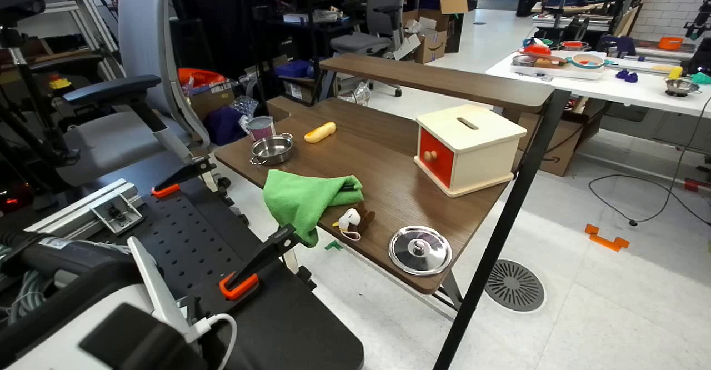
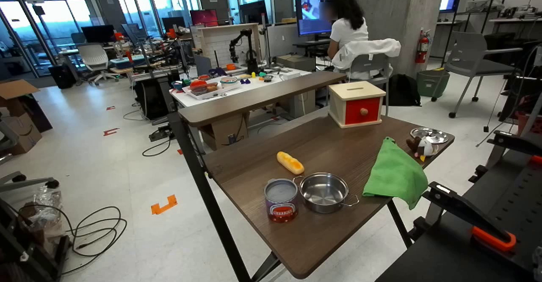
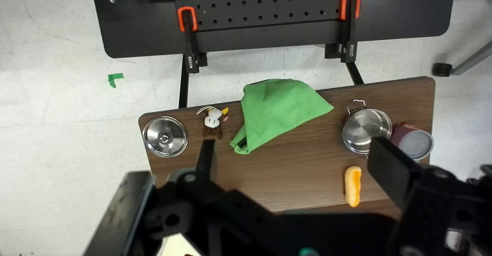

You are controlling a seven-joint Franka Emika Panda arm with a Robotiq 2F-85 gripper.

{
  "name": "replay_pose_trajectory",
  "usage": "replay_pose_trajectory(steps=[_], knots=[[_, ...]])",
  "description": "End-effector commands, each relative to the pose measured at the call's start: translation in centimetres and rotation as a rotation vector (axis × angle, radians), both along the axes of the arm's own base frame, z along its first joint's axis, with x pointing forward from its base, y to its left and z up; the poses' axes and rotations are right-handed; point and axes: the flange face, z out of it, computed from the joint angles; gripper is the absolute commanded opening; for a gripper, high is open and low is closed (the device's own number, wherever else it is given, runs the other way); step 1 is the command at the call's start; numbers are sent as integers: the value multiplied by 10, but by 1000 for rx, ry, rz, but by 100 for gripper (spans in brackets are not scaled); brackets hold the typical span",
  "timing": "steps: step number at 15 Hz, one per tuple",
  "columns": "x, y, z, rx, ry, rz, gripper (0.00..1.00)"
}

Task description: Slide the green cloth backward

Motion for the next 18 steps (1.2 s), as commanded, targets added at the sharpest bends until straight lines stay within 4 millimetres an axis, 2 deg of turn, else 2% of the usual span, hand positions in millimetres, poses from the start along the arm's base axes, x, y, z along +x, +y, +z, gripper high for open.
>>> replay_pose_trajectory(steps=[1, 5, 7, 12, 18], knots=[[0, 0, 1, 0, 1, 0, 100], [-2, 1, -2, -14, 1, 8, 100], [-2, 5, -19, -58, 8, 12, 100], [3, 15, -84, -63, -22, 38, 100], [31, 21, -166, -10, -130, 14, 100]])
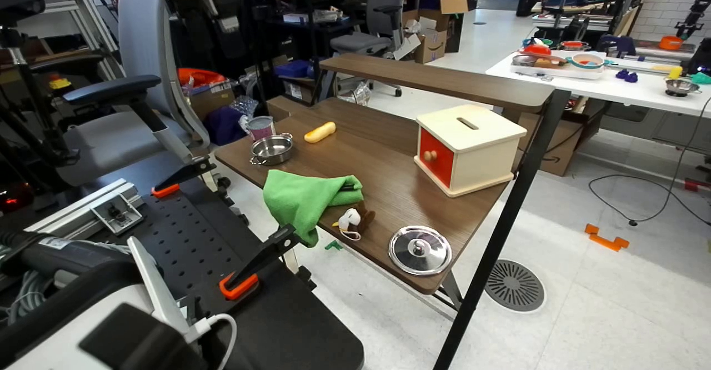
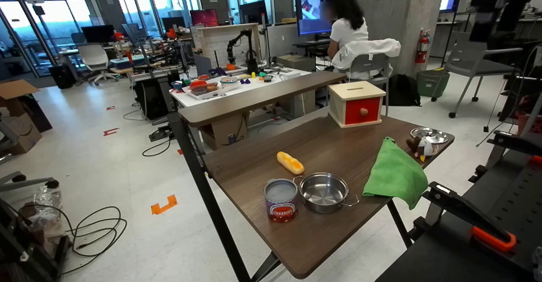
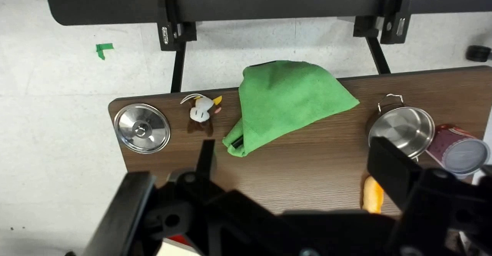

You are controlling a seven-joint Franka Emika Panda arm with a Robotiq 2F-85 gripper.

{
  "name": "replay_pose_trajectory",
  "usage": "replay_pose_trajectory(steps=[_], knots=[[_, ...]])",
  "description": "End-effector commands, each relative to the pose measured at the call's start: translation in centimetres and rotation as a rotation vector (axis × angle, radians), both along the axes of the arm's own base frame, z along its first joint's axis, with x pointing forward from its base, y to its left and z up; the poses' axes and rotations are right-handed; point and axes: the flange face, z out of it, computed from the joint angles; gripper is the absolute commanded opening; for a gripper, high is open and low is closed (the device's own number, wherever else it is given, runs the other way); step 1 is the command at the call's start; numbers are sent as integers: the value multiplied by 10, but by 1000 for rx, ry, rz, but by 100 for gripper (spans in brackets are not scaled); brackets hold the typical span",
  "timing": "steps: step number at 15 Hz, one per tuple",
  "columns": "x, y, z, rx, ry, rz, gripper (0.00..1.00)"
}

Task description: Slide the green cloth backward

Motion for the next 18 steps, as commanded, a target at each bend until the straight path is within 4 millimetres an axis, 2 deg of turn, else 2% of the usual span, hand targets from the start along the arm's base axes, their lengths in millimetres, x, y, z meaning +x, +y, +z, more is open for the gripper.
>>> replay_pose_trajectory(steps=[1, 6, 11, 13, 14, 15, 18], knots=[[22, 5, -47, 35, -47, -46, 100], [42, -1, -124, 74, 33, -102, 100], [60, -3, -177, 83, 106, -143, 100], [66, 0, -190, 95, 128, -150, 100], [68, 0, -192, 108, 152, -149, 100], [59, -3, -185, 85, 140, -143, 100], [64, -1, -194, 94, 151, -149, 100]])
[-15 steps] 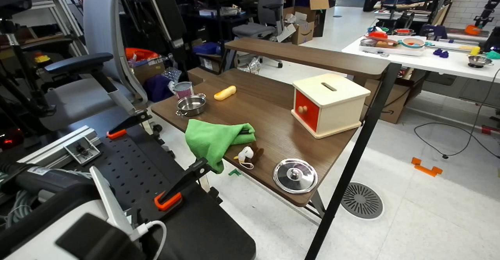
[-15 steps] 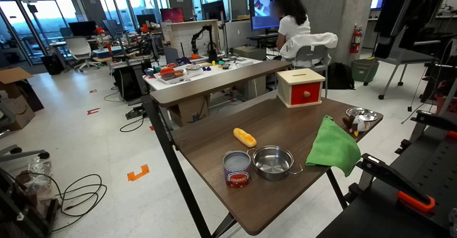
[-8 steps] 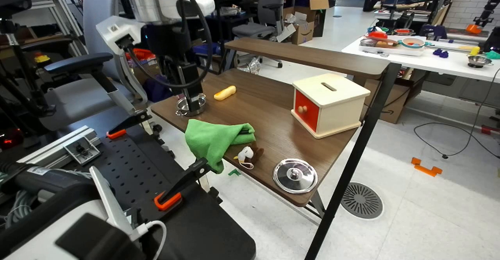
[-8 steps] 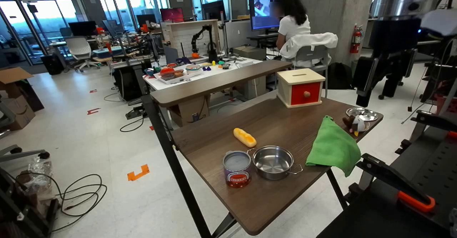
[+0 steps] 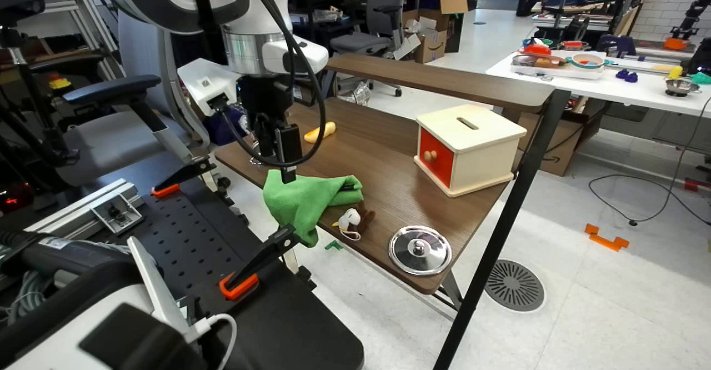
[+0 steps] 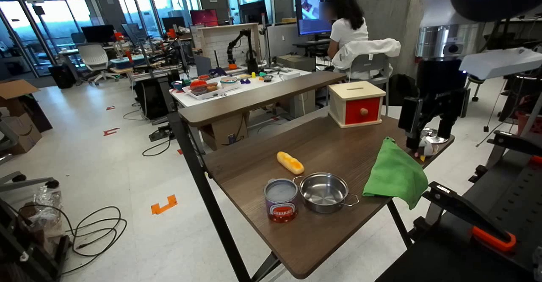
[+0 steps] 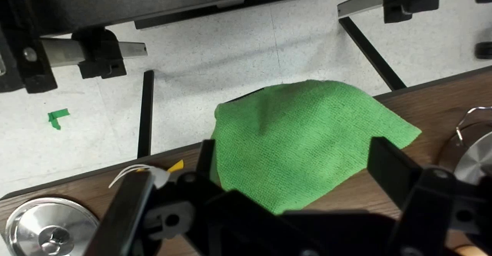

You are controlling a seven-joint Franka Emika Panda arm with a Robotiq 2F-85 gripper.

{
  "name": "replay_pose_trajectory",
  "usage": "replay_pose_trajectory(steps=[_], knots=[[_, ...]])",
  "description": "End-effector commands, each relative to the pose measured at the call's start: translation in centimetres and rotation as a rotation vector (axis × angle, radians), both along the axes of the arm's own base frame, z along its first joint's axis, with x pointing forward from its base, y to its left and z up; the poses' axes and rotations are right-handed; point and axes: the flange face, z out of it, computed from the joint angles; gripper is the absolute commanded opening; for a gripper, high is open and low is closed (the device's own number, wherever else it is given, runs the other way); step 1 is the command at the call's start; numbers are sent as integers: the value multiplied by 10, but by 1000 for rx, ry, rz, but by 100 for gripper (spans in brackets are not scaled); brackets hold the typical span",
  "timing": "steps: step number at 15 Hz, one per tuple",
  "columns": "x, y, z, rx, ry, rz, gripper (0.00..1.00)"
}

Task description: Slide the green cloth backward

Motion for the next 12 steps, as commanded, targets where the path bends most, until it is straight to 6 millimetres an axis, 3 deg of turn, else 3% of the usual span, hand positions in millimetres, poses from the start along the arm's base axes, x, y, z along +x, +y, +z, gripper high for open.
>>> replay_pose_trajectory(steps=[1, 5, 12], knots=[[1, 0, 0, 0, 1, 0, 100], [2, 0, 1, 0, -1, 0, 100], [24, -6, -11, -40, -213, 30, 100]])
